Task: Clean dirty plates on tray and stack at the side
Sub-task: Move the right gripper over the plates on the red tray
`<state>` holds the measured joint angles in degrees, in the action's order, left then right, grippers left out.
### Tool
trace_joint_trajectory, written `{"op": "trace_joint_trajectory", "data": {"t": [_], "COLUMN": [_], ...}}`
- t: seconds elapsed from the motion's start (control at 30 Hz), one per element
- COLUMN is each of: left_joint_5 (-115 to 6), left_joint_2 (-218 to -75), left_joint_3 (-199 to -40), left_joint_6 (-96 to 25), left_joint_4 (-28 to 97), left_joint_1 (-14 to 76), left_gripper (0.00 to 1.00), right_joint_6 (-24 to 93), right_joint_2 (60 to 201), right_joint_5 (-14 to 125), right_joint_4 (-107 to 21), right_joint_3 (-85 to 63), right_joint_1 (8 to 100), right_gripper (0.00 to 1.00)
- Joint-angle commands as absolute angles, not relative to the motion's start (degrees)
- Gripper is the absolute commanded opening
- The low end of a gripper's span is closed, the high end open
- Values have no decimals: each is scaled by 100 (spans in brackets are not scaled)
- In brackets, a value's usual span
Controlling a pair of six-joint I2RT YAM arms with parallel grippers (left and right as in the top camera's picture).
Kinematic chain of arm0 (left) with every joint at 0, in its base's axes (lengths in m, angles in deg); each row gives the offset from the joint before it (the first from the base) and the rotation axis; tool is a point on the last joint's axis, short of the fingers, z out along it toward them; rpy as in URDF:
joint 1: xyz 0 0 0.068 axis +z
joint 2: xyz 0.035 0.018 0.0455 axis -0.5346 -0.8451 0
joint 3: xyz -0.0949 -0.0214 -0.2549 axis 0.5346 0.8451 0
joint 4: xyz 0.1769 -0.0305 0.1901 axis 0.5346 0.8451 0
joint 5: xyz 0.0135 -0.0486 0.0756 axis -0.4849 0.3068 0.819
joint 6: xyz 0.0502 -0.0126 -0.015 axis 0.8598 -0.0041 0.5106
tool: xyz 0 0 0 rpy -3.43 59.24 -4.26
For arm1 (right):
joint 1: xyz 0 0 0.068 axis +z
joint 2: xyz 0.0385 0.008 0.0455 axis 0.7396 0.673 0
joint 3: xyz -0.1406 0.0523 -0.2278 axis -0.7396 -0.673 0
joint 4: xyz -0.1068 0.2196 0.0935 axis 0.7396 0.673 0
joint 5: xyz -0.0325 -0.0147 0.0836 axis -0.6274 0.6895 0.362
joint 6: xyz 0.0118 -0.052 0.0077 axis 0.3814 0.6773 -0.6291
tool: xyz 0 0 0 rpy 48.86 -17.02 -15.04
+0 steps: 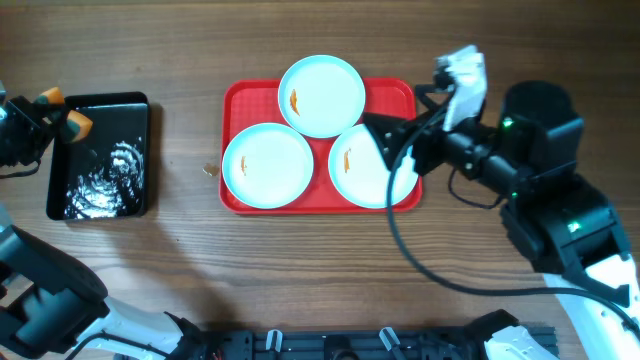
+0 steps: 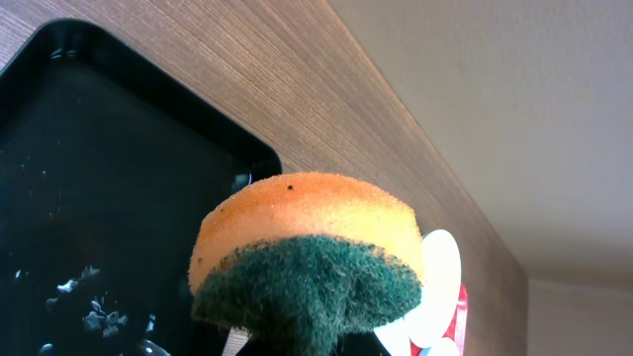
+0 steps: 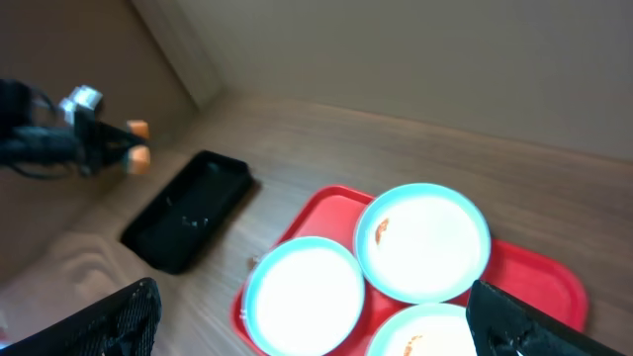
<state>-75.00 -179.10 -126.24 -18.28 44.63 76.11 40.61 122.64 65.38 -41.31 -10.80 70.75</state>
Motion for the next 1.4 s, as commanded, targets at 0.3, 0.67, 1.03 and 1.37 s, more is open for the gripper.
{"op": "trace_joint_trajectory", "data": {"t": [0.3,0.67,1.03,1.37], "left_joint_5": [-7568,-7570,-7568,-7546], "left_joint_2": [-17932,-17932,-17932,-17932], "left_joint_3": [-12593,-12593,-12593,-12593], "left_joint_6": [-1719,-1719,-1719,-1716], "left_joint_4": [4446,4448,4446,4463], "left_joint_1": [7593,7593,7593,7593], "left_gripper": [4,4,4,4], "right_joint_6": [4378,3034,3344,3187], "right_joint_2": [13974,14345,14935,15458], "right_joint_5": [5655,6457,6241,6049], "right_joint_4": [-2057,-2513,-2179,-2312], "right_joint_3": [310,592,561,559], "right_joint_1": [7818,7818,7962,8047], "right_gripper": [100,100,99,99]}}
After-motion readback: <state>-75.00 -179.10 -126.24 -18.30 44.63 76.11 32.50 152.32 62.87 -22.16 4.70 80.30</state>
